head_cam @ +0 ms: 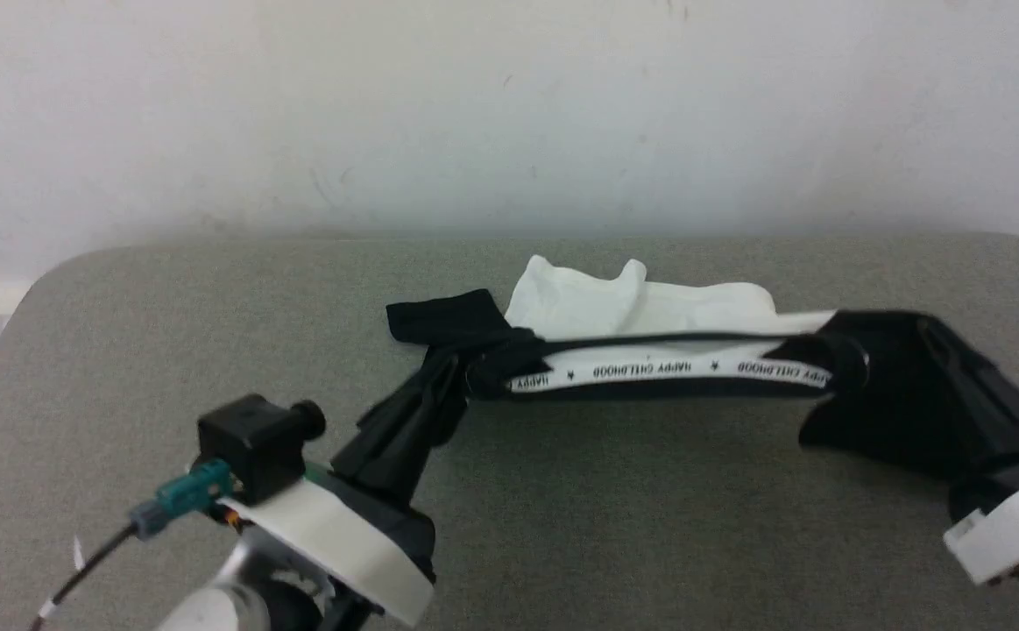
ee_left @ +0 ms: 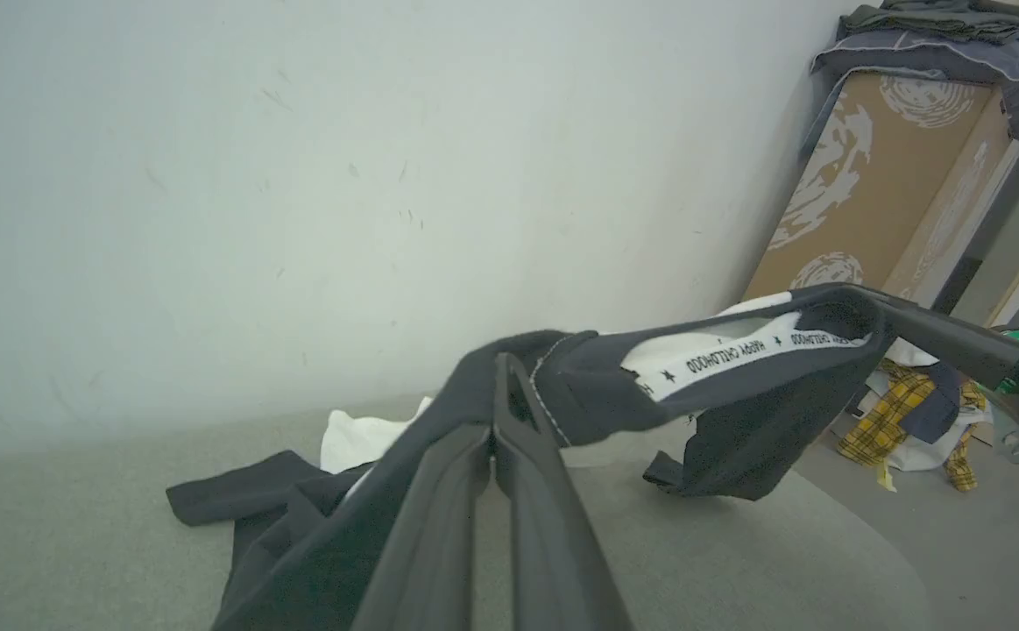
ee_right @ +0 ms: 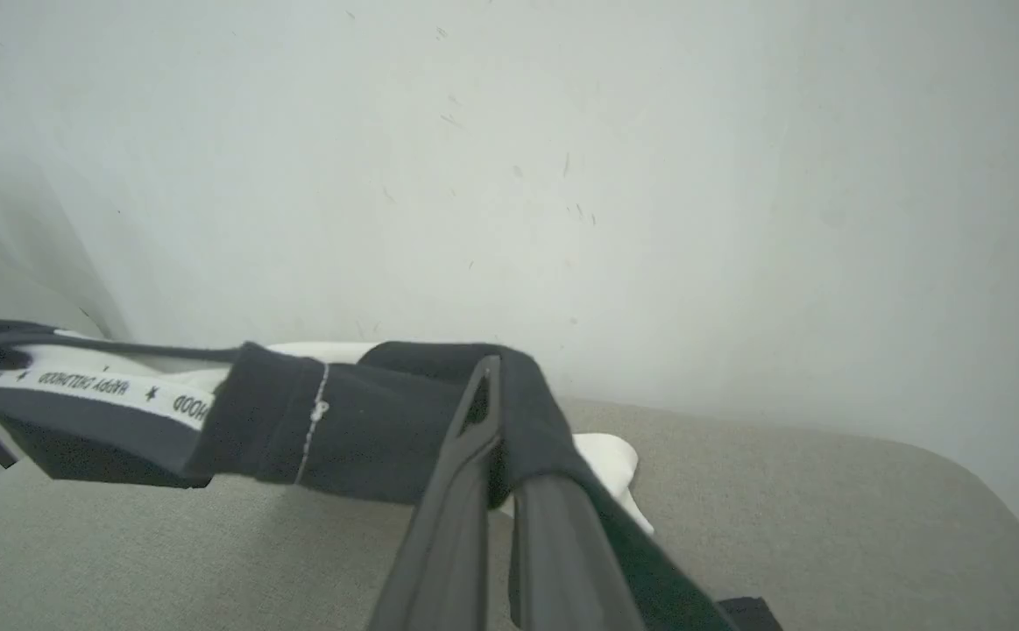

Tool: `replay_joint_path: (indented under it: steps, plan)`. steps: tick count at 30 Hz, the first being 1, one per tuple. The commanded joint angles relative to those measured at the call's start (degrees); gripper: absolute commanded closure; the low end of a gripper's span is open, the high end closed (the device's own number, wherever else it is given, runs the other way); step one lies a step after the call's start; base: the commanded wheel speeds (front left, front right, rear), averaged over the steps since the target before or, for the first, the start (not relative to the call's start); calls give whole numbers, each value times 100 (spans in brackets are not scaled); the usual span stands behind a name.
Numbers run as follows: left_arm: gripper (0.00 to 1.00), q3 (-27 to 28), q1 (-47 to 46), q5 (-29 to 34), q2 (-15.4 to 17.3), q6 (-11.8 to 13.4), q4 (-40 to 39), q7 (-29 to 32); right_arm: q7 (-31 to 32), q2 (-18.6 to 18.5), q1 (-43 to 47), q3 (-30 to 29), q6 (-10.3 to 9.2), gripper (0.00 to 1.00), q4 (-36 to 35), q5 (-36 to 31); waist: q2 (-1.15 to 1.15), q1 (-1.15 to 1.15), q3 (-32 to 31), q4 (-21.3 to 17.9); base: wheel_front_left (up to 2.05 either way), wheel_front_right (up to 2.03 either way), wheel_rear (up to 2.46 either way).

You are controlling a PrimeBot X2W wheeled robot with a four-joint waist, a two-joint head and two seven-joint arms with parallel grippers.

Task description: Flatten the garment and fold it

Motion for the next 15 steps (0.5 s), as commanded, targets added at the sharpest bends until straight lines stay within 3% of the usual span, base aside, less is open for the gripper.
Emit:
replay_joint_path:
  steps: [1,7,15]
  plan:
    - [100,123,-207,74,71,78,-115,33,33,-117,-216,-76,-15,100,-116,15,0,0,-88,-74,0,0,0]
    - [100,553,-1314,212,204,192,-745,395,466,-748,-1438,-4,-15,100,-536,248,0,0,-265,-171,0,0,0]
    - [100,944,-2706,340,433,99,-543,757,738,-1460,-3109,398,-15,100,-164,613,0,0,-398,-260,0,0,0]
